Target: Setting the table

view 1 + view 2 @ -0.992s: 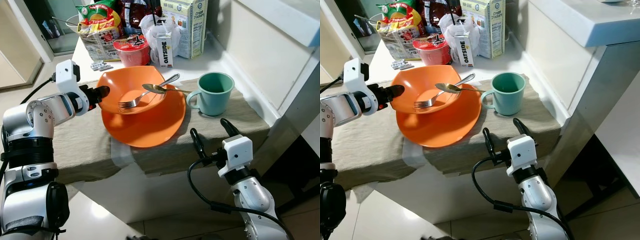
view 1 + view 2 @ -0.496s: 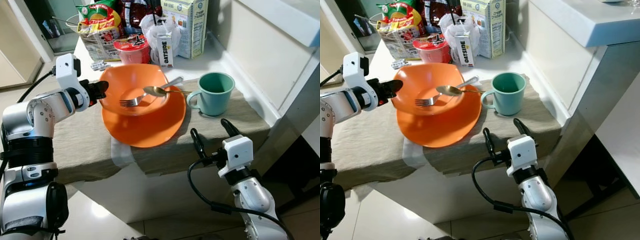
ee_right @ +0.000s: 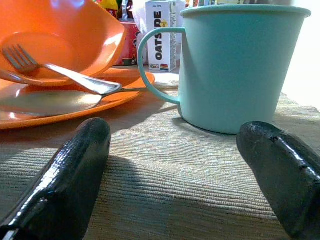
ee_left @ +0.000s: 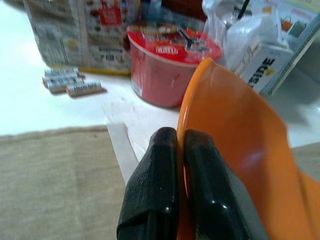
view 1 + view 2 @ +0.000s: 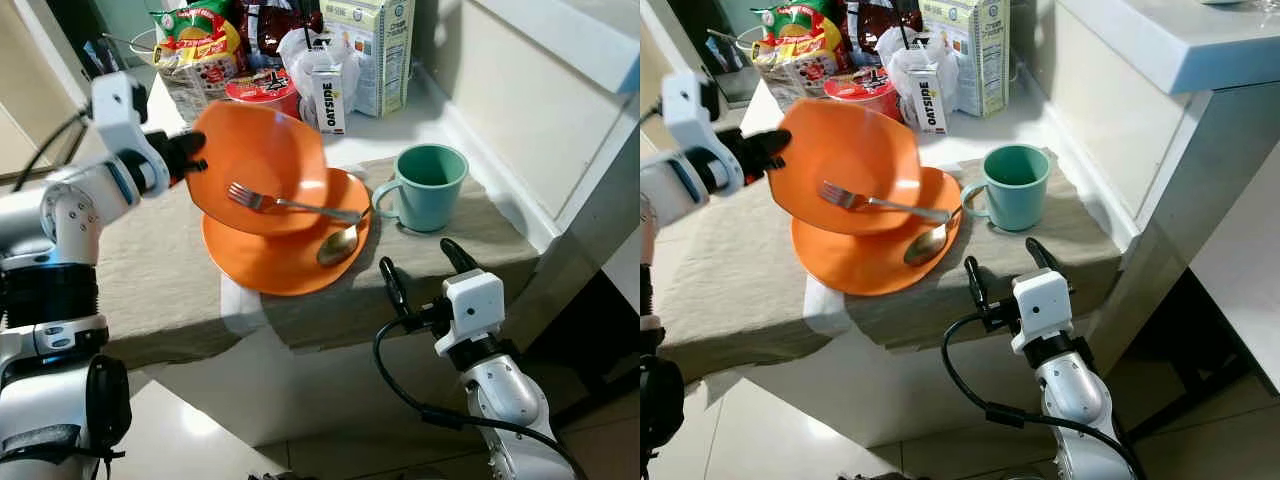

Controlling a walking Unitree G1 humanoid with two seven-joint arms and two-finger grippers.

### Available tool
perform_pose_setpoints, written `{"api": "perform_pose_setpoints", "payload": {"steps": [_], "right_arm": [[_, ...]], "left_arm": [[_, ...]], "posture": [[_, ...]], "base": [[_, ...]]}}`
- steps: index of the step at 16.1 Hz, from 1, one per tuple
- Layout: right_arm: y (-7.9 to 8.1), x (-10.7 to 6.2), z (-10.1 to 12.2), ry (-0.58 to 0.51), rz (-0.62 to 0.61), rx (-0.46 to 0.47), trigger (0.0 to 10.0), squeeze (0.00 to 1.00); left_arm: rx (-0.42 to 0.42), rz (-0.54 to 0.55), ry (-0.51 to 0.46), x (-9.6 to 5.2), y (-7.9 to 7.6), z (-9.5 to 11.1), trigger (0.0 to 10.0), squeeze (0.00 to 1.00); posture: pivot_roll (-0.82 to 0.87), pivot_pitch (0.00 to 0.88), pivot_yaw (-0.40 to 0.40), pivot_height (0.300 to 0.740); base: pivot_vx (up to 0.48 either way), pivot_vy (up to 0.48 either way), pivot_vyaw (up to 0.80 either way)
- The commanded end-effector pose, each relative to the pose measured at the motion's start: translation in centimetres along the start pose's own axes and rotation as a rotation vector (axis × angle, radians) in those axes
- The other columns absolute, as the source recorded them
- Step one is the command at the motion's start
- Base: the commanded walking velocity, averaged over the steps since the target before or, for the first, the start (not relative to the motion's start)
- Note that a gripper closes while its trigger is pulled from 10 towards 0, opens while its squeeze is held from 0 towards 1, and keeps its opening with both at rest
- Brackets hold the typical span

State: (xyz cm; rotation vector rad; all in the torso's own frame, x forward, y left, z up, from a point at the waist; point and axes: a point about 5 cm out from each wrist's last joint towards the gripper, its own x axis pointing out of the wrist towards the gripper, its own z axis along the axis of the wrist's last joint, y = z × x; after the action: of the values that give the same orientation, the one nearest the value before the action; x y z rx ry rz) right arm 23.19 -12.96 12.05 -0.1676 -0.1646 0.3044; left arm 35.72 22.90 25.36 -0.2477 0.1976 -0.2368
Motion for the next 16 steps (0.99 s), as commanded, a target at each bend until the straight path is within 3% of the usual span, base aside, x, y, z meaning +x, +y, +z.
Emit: {"api": "perform_pose_setpoints", "payload": {"steps": [1,5,11,16], "right_arm": [[0.1,-0.7,-2.2,0.133,0.004,-0.003,10.0,0.00],[0.1,-0.8,-2.5,0.140,0.001,-0.001,10.0,0.00],[0.0,-1.0,-3.0,0.152,-0.001,0.000,10.0,0.00],[-0.1,-1.2,-3.4,0.160,-0.002,0.001,10.0,0.00]], "left_arm": [[0.033,0.026,-0.032,-0.4,0.4,0.9,0.0,0.00],[0.052,0.046,-0.041,-0.3,0.6,0.9,0.0,0.00],[0.146,0.132,-0.139,-0.4,1.3,2.1,0.0,0.00],[0.315,0.153,-0.269,-0.8,0.1,3.9,0.0,0.00]], "posture": [[-0.15,0.053,0.150,0.740],[-0.15,0.055,0.153,0.740],[-0.15,0.060,0.152,0.740],[-0.15,0.070,0.152,0.740]], "base": [[0.000,0.000,0.00],[0.000,0.000,0.00],[0.000,0.000,0.00],[0.000,0.000,0.00]]}}
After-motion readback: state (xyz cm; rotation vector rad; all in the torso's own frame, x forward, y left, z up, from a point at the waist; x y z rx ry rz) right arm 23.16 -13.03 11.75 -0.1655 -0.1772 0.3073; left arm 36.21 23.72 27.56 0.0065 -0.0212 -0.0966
